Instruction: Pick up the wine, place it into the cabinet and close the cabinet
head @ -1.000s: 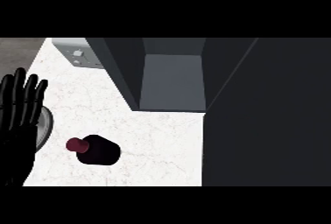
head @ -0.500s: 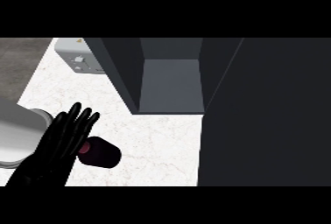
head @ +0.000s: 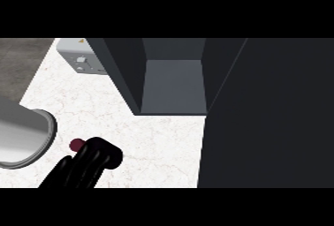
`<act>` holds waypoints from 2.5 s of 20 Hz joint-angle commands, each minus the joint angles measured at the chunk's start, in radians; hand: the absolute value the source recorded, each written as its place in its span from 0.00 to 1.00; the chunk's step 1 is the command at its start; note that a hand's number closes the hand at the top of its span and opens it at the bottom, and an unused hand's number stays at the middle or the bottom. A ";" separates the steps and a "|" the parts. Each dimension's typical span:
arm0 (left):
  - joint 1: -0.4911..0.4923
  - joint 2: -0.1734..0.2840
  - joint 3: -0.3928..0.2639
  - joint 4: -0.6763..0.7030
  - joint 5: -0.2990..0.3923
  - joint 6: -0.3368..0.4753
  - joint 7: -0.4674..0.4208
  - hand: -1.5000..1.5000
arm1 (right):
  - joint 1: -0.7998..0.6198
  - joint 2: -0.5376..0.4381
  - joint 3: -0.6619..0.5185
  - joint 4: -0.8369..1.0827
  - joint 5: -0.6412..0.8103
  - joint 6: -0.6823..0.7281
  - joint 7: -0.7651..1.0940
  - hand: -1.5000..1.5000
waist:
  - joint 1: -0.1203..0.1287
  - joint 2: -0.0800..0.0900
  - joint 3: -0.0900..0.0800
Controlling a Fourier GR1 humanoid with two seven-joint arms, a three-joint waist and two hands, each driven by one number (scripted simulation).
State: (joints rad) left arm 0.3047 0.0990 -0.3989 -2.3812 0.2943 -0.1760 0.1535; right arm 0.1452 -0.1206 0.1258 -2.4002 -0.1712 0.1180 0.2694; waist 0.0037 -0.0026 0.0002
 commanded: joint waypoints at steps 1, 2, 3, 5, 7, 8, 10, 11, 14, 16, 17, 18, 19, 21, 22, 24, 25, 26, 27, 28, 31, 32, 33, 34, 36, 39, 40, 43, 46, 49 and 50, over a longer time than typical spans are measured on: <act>0.042 -0.036 -0.170 -0.098 -0.121 0.054 0.039 0.00 | -0.002 0.001 0.036 -0.135 0.008 -0.040 0.128 0.00 | -0.001 -0.002 0.000; 0.076 0.009 -0.115 -0.181 -0.040 0.048 0.081 0.00 | -0.026 -0.011 -0.002 -0.096 -0.027 -0.021 0.114 0.00 | 0.002 -0.001 0.000; 0.072 0.019 -0.093 -0.180 -0.039 0.031 0.052 0.00 | -0.025 -0.010 -0.002 -0.098 -0.034 -0.025 0.127 0.00 | 0.002 -0.001 0.000; 0.058 -0.003 -0.168 -0.212 -0.101 0.084 0.107 0.00 | -0.051 0.000 0.002 -0.035 -0.004 -0.021 0.090 0.00 | 0.004 -0.001 0.000; 0.098 0.015 -0.156 -0.220 -0.073 0.068 0.071 0.00 | -0.066 -0.023 -0.056 -0.083 -0.067 -0.021 0.132 0.00 | 0.006 -0.003 0.000; 0.050 0.003 -0.177 -0.242 -0.099 0.114 0.154 0.00 | -0.064 -0.009 -0.003 -0.110 -0.029 -0.037 0.163 0.00 | 0.001 -0.003 0.000; 0.020 -0.017 -0.195 -0.224 -0.134 0.134 0.141 0.00 | -0.053 -0.010 -0.021 -0.132 -0.045 -0.047 0.179 0.00 | -0.002 -0.004 0.001; 0.028 -0.008 -0.197 -0.222 -0.124 0.132 0.145 0.00 | -0.095 -0.011 -0.042 -0.100 -0.055 -0.057 0.195 0.00 | 0.002 -0.002 0.000; 0.022 -0.024 -0.187 -0.209 -0.143 0.172 0.138 0.00 | -0.149 -0.012 -0.029 -0.076 -0.031 -0.063 0.215 0.00 | 0.004 -0.001 0.000; 0.037 -0.008 -0.199 -0.240 -0.144 0.164 0.127 0.00 | -0.157 -0.007 -0.033 -0.103 -0.028 -0.086 0.245 0.00 | 0.007 -0.005 0.000; -0.003 -0.038 -0.216 -0.230 -0.166 0.218 0.190 0.00 | -0.163 0.006 -0.021 -0.065 -0.004 -0.084 0.215 0.00 | 0.002 -0.002 0.001; 0.012 -0.032 -0.197 -0.229 -0.152 0.215 0.172 0.00 | -0.145 0.014 0.032 -0.139 0.013 -0.100 0.263 0.00 | 0.001 -0.004 0.000; 0.012 -0.027 -0.203 -0.247 -0.161 0.219 0.177 0.00 | -0.135 0.002 -0.008 -0.117 0.003 -0.084 0.224 0.00 | 0.000 -0.004 0.001; 0.027 -0.048 -0.255 -0.130 -0.245 0.230 0.087 0.00 | -0.142 0.012 0.037 -0.118 0.043 -0.097 0.245 0.00 | 0.001 -0.002 0.000; -0.011 -0.027 -0.161 -0.238 -0.142 0.248 0.226 0.00 | -0.145 -0.002 0.001 -0.097 -0.014 -0.071 0.231 0.00 | -0.002 0.000 0.000; 0.017 -0.037 -0.180 -0.190 -0.170 0.255 0.176 0.00 | -0.226 -0.008 -0.004 -0.151 -0.008 -0.121 0.345 0.00 | 0.000 -0.001 -0.001; 0.034 -0.003 -0.125 -0.229 -0.111 0.237 0.205 0.00 | -0.172 -0.030 -0.093 -0.097 -0.101 -0.059 0.261 0.00 | -0.002 0.000 0.000; 0.021 -0.027 -0.144 -0.186 -0.133 0.249 0.185 0.00 | -0.148 -0.033 -0.080 -0.106 -0.099 -0.040 0.262 0.00 | -0.004 0.000 0.000; -0.021 -0.051 -0.147 -0.143 -0.170 0.272 0.187 0.00 | -0.158 0.010 -0.001 -0.082 0.005 -0.066 0.233 0.00 | -0.003 0.001 0.000; 0.025 -0.024 -0.127 -0.186 -0.142 0.263 0.198 0.00 | -0.203 0.013 -0.032 -0.062 -0.024 -0.080 0.244 0.00 | 0.001 0.001 0.000; -0.017 -0.033 -0.022 -0.136 -0.097 0.254 0.173 0.00 | -0.196 0.028 0.010 -0.071 0.024 -0.084 0.243 0.00 | -0.002 0.002 0.000; 0.040 0.001 0.031 -0.155 -0.038 0.209 0.127 0.00 | -0.200 0.012 -0.014 -0.131 0.002 -0.101 0.310 0.00 | -0.001 0.000 -0.001; 0.034 0.003 0.058 -0.098 -0.052 0.185 0.068 0.00 | -0.122 0.025 0.019 -0.149 0.011 -0.075 0.260 0.00 | -0.004 0.000 -0.001; 0.082 0.027 0.089 -0.168 -0.008 0.177 0.103 0.00 | -0.145 0.016 -0.002 -0.143 0.008 -0.079 0.269 0.00 | -0.001 0.000 -0.001; 0.076 0.036 0.172 -0.100 0.025 0.136 0.042 0.00 | -0.206 -0.002 -0.053 -0.110 -0.044 -0.075 0.293 0.00 | 0.001 0.001 -0.001; 0.037 0.008 0.227 -0.048 0.020 0.153 0.044 0.00 | -0.224 0.029 0.043 -0.169 0.049 -0.128 0.353 0.00 | -0.002 0.001 -0.002; 0.059 0.020 0.260 -0.061 0.042 0.143 0.052 0.00 | -0.226 0.013 0.029 -0.203 0.036 -0.132 0.391 0.00 | -0.002 0.000 -0.002; 0.095 -0.001 0.299 0.042 0.059 0.088 -0.055 0.00 | -0.209 0.009 -0.014 -0.173 -0.006 -0.110 0.352 0.00 | -0.001 0.000 -0.001; -0.015 0.054 0.459 0.143 0.149 0.066 -0.009 0.00 | -0.210 0.017 0.022 -0.196 0.019 -0.116 0.376 0.00 | -0.006 0.001 -0.001; -0.067 0.033 0.430 0.226 0.096 0.062 -0.028 0.00 | -0.257 0.015 -0.016 -0.156 0.006 -0.120 0.384 0.00 | -0.006 0.002 -0.001; -0.035 0.044 0.441 0.213 0.105 0.048 -0.018 0.00 | -0.244 0.041 0.038 -0.133 0.047 -0.115 0.334 0.00 | -0.003 0.002 -0.001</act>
State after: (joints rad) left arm 0.2981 0.1271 -0.0114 -2.2337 0.3691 -0.1014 0.1362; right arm -0.1007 -0.0997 0.1332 -2.4634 -0.1235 0.0152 0.5816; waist -0.0003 -0.0012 -0.0005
